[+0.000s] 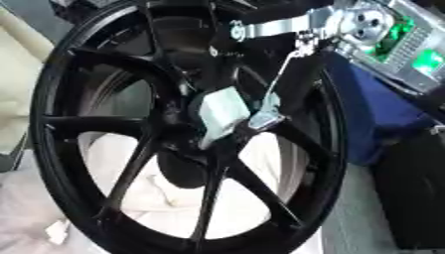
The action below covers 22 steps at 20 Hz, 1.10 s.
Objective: Pull the pin out of the wheel hub.
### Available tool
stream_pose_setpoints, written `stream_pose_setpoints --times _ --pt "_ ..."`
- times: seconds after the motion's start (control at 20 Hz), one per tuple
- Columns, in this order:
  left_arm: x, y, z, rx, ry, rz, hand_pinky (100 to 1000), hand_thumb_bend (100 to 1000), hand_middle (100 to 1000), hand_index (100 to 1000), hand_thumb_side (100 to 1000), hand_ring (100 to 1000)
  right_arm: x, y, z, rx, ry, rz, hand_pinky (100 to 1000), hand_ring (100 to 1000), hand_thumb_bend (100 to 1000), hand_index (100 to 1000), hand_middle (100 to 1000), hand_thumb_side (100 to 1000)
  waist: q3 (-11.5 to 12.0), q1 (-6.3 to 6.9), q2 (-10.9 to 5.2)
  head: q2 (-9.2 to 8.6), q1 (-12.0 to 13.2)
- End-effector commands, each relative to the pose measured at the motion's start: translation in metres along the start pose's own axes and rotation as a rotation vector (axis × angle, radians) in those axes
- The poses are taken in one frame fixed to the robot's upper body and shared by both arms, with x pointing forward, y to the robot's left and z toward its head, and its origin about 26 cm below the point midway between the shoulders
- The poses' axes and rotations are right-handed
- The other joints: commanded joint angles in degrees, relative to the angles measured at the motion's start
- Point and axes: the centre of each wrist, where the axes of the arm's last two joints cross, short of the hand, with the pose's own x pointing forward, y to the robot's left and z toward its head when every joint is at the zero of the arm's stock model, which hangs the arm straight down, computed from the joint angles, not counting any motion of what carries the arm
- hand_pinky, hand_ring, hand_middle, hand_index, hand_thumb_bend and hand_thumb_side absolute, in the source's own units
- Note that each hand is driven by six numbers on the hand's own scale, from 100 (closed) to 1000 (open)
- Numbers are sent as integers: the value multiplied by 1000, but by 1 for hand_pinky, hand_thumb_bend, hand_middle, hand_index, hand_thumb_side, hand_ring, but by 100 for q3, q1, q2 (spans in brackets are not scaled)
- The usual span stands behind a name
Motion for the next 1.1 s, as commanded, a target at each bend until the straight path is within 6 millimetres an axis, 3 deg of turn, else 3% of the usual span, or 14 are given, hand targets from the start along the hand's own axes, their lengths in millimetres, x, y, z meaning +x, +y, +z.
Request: stream_pose_setpoints --times 0.05,0.75,1.1 --pt "8 4 -6 2 -37 -11 922 278 529 694 643 541 2 -4 4 -15 7 18 764 695 569 673 646 199 3 38 -87 -45 15" --pt "8 4 -5 7 -36 -9 922 276 527 694 647 539 -3 -1 5 -7 12 3 739 652 521 634 609 152 104 -28 -32 1 17" --pt "8 4 -5 11 -35 -10 924 274 525 695 649 538 -8 0 4 -3 12 -18 724 627 411 602 579 100 132 -42 8 11 19"
